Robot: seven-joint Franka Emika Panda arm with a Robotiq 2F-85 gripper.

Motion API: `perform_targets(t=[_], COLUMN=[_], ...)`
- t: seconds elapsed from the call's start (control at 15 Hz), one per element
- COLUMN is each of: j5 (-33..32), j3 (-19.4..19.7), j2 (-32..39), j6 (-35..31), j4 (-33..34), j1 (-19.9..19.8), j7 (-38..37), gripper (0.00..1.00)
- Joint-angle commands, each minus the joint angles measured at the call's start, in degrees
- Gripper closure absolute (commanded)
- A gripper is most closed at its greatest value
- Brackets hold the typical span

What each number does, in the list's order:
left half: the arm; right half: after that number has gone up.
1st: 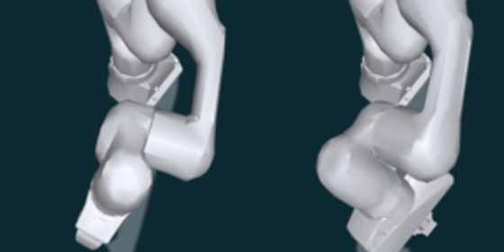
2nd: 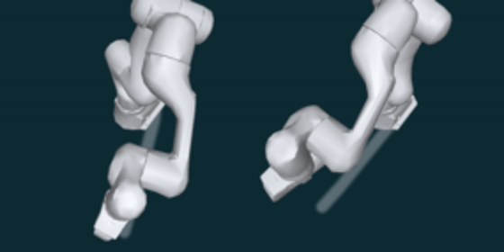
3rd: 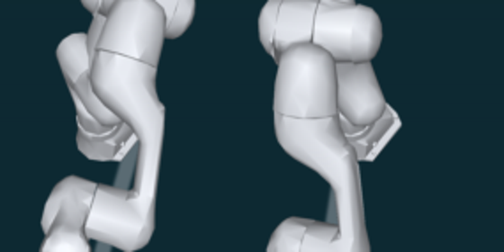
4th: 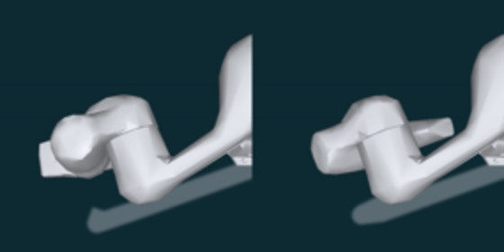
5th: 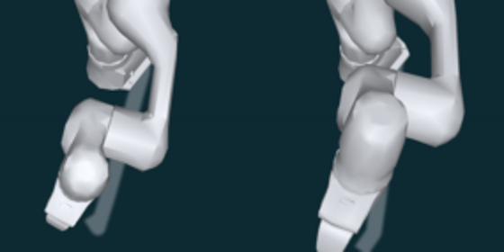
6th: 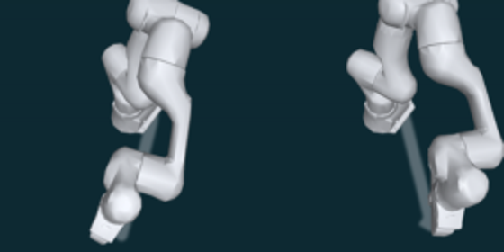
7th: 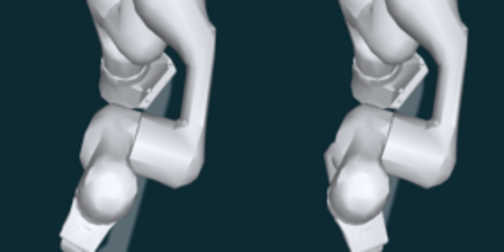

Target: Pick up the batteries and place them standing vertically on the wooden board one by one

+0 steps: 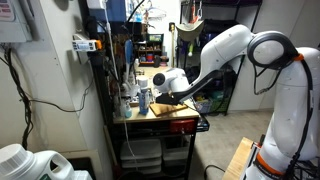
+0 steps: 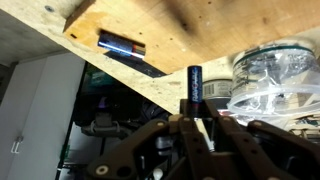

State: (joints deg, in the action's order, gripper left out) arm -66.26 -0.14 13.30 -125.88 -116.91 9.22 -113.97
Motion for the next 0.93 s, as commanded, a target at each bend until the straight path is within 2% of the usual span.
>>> perform_targets(t=[0.0,0.33,0.47,0.73,0.87], j5=[-1.82,-7.70,-9.07,-9.98,-12.46], j3=[-1.69,-3.58,-4.24,-5.07,-5.09], j2=[-0.11,0.44,0.88,2.23,2.63], j6=[3.36,7.16,6.35,5.78,6.78], j4=[-0.48,-1.38,-1.79,-2.20,-2.32], j1=[0.42,1.29,0.96,0.78,1.18], j7=[-4.36,-12.53,-15.94,-18.29,-19.55], gripper=[0.96,0.96,0.96,0.96,0.96])
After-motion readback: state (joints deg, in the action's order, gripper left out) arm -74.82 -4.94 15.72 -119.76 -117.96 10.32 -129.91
